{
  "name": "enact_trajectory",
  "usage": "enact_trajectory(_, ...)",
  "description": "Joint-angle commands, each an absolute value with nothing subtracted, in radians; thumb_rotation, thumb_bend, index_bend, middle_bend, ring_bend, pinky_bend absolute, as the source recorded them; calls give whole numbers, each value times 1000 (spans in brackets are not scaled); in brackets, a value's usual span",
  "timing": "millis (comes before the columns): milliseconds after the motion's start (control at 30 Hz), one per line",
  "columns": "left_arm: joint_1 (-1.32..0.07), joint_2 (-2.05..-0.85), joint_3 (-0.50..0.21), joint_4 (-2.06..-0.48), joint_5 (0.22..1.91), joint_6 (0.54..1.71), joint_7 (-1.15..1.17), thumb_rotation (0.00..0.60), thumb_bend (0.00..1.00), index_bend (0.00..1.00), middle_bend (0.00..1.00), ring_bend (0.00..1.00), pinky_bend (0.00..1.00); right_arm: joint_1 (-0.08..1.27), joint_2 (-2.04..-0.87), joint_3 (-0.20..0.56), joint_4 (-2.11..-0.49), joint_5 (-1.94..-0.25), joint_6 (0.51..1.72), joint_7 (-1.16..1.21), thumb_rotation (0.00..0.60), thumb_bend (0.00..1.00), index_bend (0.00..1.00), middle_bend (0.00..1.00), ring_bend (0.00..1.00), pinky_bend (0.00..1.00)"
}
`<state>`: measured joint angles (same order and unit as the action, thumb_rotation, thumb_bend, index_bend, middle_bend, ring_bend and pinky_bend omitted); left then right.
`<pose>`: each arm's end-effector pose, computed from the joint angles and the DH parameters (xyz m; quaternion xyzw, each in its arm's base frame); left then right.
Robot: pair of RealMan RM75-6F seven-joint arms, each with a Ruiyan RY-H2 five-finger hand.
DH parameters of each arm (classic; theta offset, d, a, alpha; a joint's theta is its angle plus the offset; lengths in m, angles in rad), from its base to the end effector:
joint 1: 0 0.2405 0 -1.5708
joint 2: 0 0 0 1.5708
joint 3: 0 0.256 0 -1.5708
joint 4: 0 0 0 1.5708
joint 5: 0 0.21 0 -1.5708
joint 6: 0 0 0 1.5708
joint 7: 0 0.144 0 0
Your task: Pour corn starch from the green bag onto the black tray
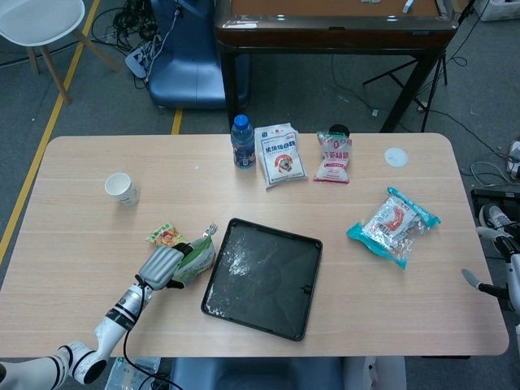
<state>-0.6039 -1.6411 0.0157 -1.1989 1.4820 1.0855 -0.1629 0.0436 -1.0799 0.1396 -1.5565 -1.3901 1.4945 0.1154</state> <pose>-0.2170 0.2989 -0.0407 -0.7371 -0.4179 -0.4098 0.3378 -0.3373 -0.1854 0.1995 0.5223 -0.3958 0.4021 0.6394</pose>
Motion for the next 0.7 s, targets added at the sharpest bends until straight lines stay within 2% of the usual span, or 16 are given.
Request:
enact_trajectory(33,-594,-1614,18,-1239,1479,1082,-140,600,325,80,247,269,581,44,-1081,140,-1555,-1391,1495,116,600,97,281,325,154,182)
enact_trajectory(400,-570,-1564,20,-1328,1454,1067,-57,600,325,62,190,215,528,44,-1083,140,-1550,-1395,1497,125,600,97,281,324,154,181)
enact_trajectory(533,-551,-1531,23,-1376,1443,1078,-22,600,324,5,147,146,441,44,-1084,140,-1549,-1396,1496,128,600,97,281,325,154,181)
enact_trajectory(700,-522,-1489,24,-1435,1416,1092,18,600,324,0,128,118,395,50,-1087,141,-1545,-1398,1489,129,600,97,281,324,154,182)
